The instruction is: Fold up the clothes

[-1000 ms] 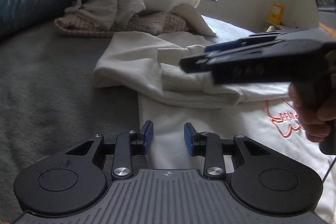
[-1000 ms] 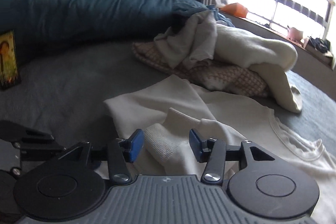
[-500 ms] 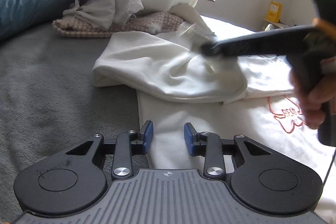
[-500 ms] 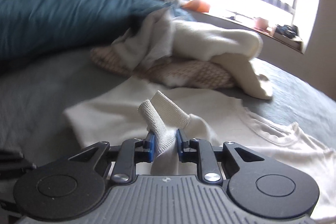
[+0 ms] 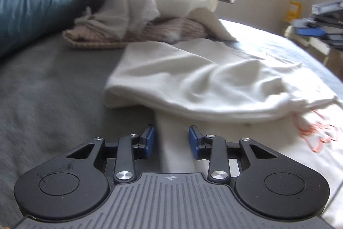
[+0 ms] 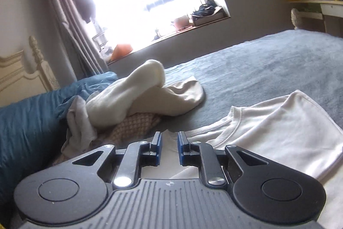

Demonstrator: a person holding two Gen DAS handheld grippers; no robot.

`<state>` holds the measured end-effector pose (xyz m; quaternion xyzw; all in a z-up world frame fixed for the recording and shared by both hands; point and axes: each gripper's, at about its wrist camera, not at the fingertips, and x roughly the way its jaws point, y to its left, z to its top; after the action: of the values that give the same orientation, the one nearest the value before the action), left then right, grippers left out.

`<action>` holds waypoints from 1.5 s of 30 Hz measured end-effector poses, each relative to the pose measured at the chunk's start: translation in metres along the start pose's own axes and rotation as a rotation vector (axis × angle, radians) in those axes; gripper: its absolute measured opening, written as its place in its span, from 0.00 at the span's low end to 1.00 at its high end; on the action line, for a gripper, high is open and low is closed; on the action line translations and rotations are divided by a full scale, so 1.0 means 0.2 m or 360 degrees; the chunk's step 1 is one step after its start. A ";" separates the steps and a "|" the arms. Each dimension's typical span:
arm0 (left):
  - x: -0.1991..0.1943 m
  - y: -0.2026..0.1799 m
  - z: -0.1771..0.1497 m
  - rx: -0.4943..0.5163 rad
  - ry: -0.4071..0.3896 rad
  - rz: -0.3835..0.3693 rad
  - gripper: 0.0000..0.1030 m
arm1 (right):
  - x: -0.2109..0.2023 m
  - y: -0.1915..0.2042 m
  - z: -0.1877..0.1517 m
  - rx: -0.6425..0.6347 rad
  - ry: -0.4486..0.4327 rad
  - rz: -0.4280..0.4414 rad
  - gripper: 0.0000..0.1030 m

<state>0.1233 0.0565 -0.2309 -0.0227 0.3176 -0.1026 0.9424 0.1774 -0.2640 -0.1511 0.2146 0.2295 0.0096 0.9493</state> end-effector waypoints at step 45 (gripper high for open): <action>0.10 0.04 0.06 0.0002 -0.0056 0.0149 0.40 | -0.15 -0.16 0.27 -0.0323 0.0148 -0.0391 0.02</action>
<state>0.1471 0.0605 -0.2334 -0.0089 0.3016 -0.0583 0.9516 0.1712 -0.3181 -0.1084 0.0873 0.2955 -0.0734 0.9485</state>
